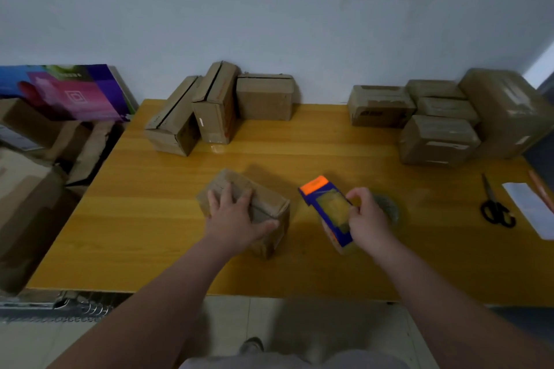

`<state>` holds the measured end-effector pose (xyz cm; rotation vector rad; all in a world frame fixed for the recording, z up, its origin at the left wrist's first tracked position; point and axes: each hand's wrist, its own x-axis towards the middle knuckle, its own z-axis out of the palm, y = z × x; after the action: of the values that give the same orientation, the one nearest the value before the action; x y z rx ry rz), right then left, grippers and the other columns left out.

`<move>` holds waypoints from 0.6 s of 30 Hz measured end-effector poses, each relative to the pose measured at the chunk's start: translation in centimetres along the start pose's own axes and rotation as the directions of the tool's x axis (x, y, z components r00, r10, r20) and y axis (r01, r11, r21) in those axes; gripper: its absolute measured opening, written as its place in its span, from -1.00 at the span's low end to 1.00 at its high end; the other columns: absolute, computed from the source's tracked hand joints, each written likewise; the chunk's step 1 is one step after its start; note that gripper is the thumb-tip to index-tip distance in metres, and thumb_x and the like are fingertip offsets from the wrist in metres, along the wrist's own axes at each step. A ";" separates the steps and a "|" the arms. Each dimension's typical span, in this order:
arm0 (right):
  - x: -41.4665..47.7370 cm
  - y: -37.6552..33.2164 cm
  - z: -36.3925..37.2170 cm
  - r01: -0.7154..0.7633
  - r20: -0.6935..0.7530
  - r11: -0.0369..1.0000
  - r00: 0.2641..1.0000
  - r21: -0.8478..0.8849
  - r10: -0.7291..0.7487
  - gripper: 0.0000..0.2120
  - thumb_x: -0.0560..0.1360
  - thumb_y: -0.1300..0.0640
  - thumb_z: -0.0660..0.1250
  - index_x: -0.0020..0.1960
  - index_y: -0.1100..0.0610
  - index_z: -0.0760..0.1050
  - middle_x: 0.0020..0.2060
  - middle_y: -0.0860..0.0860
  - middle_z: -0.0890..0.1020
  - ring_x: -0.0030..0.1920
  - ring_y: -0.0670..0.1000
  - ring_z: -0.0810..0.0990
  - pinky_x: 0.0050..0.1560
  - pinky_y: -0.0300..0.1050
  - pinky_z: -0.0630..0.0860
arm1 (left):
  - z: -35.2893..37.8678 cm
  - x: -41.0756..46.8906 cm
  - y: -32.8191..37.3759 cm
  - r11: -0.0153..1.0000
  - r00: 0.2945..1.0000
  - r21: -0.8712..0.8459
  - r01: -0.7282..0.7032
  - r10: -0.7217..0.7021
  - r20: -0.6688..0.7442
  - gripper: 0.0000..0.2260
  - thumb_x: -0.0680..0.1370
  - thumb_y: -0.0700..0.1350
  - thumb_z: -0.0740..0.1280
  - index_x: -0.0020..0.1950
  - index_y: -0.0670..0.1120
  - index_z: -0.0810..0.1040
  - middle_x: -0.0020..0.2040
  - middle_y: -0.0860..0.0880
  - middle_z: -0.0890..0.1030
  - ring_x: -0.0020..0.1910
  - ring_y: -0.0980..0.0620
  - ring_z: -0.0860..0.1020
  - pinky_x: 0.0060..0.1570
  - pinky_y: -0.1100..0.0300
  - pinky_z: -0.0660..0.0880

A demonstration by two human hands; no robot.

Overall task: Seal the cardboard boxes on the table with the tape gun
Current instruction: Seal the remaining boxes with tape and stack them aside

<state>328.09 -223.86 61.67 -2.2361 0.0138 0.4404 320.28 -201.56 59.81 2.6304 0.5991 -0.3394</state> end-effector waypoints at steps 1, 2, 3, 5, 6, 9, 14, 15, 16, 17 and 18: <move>0.0 -0.3 -0.2 -0.015 -0.026 0.997 1.000 0.071 0.017 -0.84 0.66 0.21 0.04 0.10 0.00 0.32 -0.15 0.02 0.49 -0.21 0.05 0.53 -0.27 -0.07 0.44 | 0.1 -0.3 0.7 1.000 1.000 0.018 -0.008 0.008 0.022 -0.13 0.41 0.39 0.29 0.57 0.08 -0.01 0.57 -0.09 -0.15 0.50 -0.30 -0.26 0.45 -0.20 0.00; 0.0 -0.5 -0.4 -0.030 -0.046 0.988 0.998 0.153 0.038 -0.83 0.65 0.22 0.04 0.05 -0.01 0.34 -0.14 0.04 0.51 -0.20 0.07 0.54 -0.24 -0.06 0.46 | 0.3 -0.3 1.2 0.999 0.999 0.027 -0.026 0.025 0.028 -0.11 0.41 0.36 0.32 0.57 0.09 -0.04 0.57 -0.08 -0.18 0.49 -0.30 -0.29 0.45 -0.18 -0.03; 0.0 -0.9 -0.6 -0.043 -0.066 0.971 0.996 0.235 0.060 -0.81 0.64 0.22 0.04 0.02 -0.02 0.35 -0.12 0.05 0.52 -0.19 0.09 0.55 -0.23 -0.05 0.47 | 0.4 -0.2 1.3 0.999 0.998 0.022 -0.050 0.050 0.025 -0.11 0.41 0.32 0.36 0.57 0.08 -0.04 0.57 -0.08 -0.19 0.49 -0.30 -0.29 0.46 -0.17 -0.05; -0.2 -1.6 -1.3 -0.051 -0.099 0.935 0.991 0.351 0.091 -0.80 0.61 0.26 0.04 -0.01 0.03 0.38 -0.14 0.04 0.50 -0.22 0.06 0.50 -0.27 -0.09 0.40 | 0.0 0.1 1.3 0.992 0.990 -0.009 -0.130 0.130 0.055 -0.13 0.42 0.20 0.43 0.57 0.05 0.01 0.58 -0.06 -0.18 0.50 -0.29 -0.28 0.46 -0.16 -0.03; -0.3 -1.9 -1.6 -0.044 -0.111 0.917 0.989 0.396 0.095 -0.82 0.60 0.26 0.06 -0.02 0.05 0.38 -0.16 0.02 0.48 -0.24 0.03 0.47 -0.30 -0.12 0.37 | -0.3 0.4 1.1 0.982 0.978 -0.025 -0.185 0.187 0.094 -0.15 0.42 0.13 0.45 0.57 0.04 0.04 0.58 -0.05 -0.16 0.51 -0.27 -0.27 0.46 -0.15 -0.02; -1.0 -2.5 -2.4 0.002 -0.071 0.875 0.997 0.483 0.037 -0.92 0.57 0.12 0.27 0.01 0.05 0.36 -0.15 0.00 0.50 -0.24 0.00 0.48 -0.33 -0.14 0.35 | -1.1 0.8 0.6 0.927 0.907 -0.011 -0.376 0.370 0.200 -0.26 0.47 -0.08 0.45 0.55 0.04 0.15 0.58 -0.01 -0.07 0.53 -0.19 -0.21 0.48 -0.07 -0.02; -1.7 -3.2 -2.3 0.046 0.019 0.902 0.998 0.429 -0.060 -0.44 0.32 0.06 0.56 0.15 -0.04 0.28 -0.01 -0.06 0.47 -0.06 -0.02 0.55 -0.21 -0.13 0.48 | -1.0 0.8 -0.1 0.843 0.834 -0.072 -0.532 0.537 0.126 -0.48 0.51 -0.34 0.34 0.41 0.05 0.43 0.51 0.04 0.22 0.53 0.03 0.03 0.45 0.26 0.00; -1.8 -3.3 -2.2 0.050 0.045 0.902 0.996 0.429 -0.077 -0.40 0.30 0.10 0.57 0.16 -0.06 0.27 0.01 -0.05 0.48 -0.06 -0.03 0.56 -0.21 -0.14 0.50 | -0.9 0.7 -0.2 0.832 0.827 -0.062 -0.552 0.555 0.093 -0.52 0.51 -0.34 0.33 0.38 0.04 0.47 0.49 0.03 0.27 0.52 0.04 0.10 0.43 0.33 0.00; -1.9 -3.3 -2.2 0.057 0.075 0.905 0.992 0.421 -0.098 -0.38 0.29 0.14 0.58 0.17 -0.07 0.27 0.03 -0.04 0.50 -0.06 -0.03 0.57 -0.22 -0.16 0.51 | -0.9 0.7 -0.3 0.830 0.827 -0.055 -0.555 0.558 0.071 -0.55 0.51 -0.35 0.33 0.35 0.01 0.51 0.47 0.02 0.31 0.50 0.05 0.17 0.39 0.39 0.02; -2.0 -3.3 -2.1 0.064 0.101 0.910 0.988 0.410 -0.114 -0.37 0.30 0.18 0.58 0.18 -0.08 0.27 0.03 -0.03 0.51 -0.07 -0.05 0.57 -0.27 -0.21 0.51 | -0.9 0.6 -0.4 0.832 0.832 -0.062 -0.551 0.553 0.038 -0.57 0.50 -0.37 0.33 0.31 -0.01 0.55 0.44 0.00 0.37 0.47 0.06 0.25 0.36 0.43 0.06; -2.0 -3.3 -2.1 0.069 0.123 0.917 0.984 0.393 -0.127 -0.36 0.31 0.22 0.56 0.20 -0.10 0.27 0.03 -0.04 0.52 -0.08 -0.06 0.57 -0.33 -0.28 0.49 | -0.9 0.6 -0.5 0.842 0.846 -0.094 -0.532 0.534 -0.003 -0.59 0.49 -0.38 0.32 0.26 -0.02 0.59 0.39 -0.01 0.45 0.41 0.06 0.35 0.32 0.44 0.15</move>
<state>327.33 -223.58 65.99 -1.8019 -0.0821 0.4985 320.67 -200.53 60.28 2.5637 -0.1410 -0.1607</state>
